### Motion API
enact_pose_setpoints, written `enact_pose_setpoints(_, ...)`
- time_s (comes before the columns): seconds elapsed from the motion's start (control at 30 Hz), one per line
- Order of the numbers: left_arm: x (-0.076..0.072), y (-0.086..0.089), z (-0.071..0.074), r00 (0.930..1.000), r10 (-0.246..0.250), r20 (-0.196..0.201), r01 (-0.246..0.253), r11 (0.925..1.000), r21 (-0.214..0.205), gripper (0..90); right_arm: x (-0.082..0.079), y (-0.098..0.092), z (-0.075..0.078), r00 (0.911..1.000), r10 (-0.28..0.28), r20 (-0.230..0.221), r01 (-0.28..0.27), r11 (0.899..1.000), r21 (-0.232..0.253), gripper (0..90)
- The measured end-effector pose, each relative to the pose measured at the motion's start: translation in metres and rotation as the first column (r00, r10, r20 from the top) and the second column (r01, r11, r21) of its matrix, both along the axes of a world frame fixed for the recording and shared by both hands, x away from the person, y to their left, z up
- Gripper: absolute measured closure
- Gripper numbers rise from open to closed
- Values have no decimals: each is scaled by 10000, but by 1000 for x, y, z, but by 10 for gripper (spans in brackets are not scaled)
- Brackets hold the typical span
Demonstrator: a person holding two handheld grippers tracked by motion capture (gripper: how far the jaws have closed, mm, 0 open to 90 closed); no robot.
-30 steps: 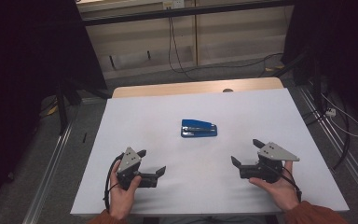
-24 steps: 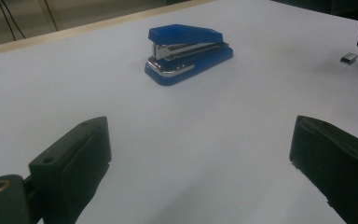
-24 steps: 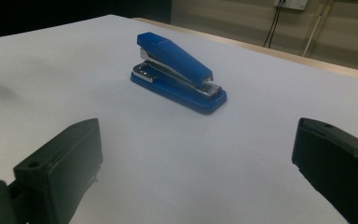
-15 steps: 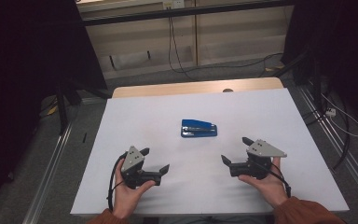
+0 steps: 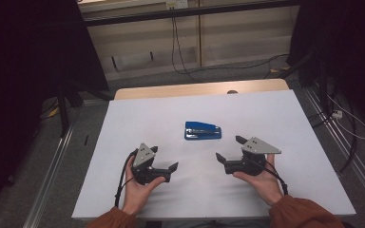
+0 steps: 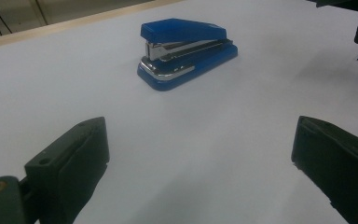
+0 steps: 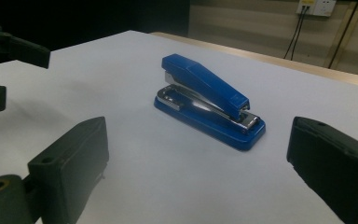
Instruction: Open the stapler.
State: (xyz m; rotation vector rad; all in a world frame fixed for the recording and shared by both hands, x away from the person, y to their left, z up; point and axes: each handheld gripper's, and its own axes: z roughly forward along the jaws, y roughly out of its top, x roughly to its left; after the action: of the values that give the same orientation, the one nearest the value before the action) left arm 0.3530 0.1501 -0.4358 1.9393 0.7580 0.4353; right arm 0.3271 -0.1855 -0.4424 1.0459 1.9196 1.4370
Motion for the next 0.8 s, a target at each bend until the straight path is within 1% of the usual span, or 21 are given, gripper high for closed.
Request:
enact_pose_setpoints(0.07,2,-2,0,10000,11,17,-11,10000,-26,44,3,1,1,9999,-18,104,18,10000,-32,54)
enact_pose_setpoints(0.13,6,-5,-2,10000,-43,29,43,10000,21,46,6,3,2,9998,-61,172,62,10000,-62,58)
enact_pose_setpoints(0.17,6,-5,-2,10000,-43,29,43,10000,21,46,6,3,2,9998,-61,172,62,10000,-62,58)
enact_pose_setpoints(0.2,9,-7,-2,10000,-77,22,77,9999,73,46,10,5,1,9999,38,145,-37,10000,-40,79)
enact_pose_setpoints(0.27,12,-10,-2,9999,-97,43,96,9998,172,46,12,6,1,9999,89,96,-88,9999,-84,83)
enact_pose_setpoints(0.33,15,-11,-2,9999,-59,81,58,9999,136,48,17,10,2,9999,82,123,-81,9999,-125,94)
enact_pose_setpoints(0.37,17,-12,-1,9999,-44,117,43,9999,117,48,17,10,2,9999,82,123,-81,9999,-125,94)
enact_pose_setpoints(0.4,20,-13,-1,10000,3,83,-3,10000,42,49,21,14,2,9999,68,142,-66,9999,-128,105)
enact_pose_setpoints(0.47,22,-13,-1,9999,41,123,-42,10000,13,49,22,16,1,9999,97,106,-96,9999,-106,117)
enact_pose_setpoints(0.5,25,-14,-2,9999,60,113,-60,10000,-55,51,25,20,1,9998,146,113,-144,9998,-147,132)
enact_pose_setpoints(0.53,27,-14,-2,9999,63,136,-63,10000,-14,55,28,26,-2,9997,253,61,-252,9995,-168,151)
enact_pose_setpoints(0.57,29,-14,-2,9998,130,121,-130,9999,-30,55,29,29,-2,9995,322,-22,-322,9992,-237,156)
enact_pose_setpoints(0.6,30,-14,-3,9998,168,130,-167,9999,-32,56,30,31,-3,9991,409,-60,-411,9987,-314,182)
enact_pose_setpoints(0.63,32,-14,-3,9997,173,166,-173,9998,-40,56,30,31,-3,9991,409,-60,-411,9987,-314,182)
enact_pose_setpoints(0.67,34,-14,-3,9993,199,309,-199,9998,-24,64,32,36,-2,9984,556,92,-551,9974,-465,222)
enact_pose_setpoints(0.73,35,-14,-3,9991,203,374,-203,9998,-10,67,33,37,-1,9986,512,125,-506,9978,-439,223)
enact_pose_setpoints(0.8,37,-15,-3,9992,215,345,-214,9998,-19,68,35,40,-1,9983,572,93,-568,9975,-413,247)
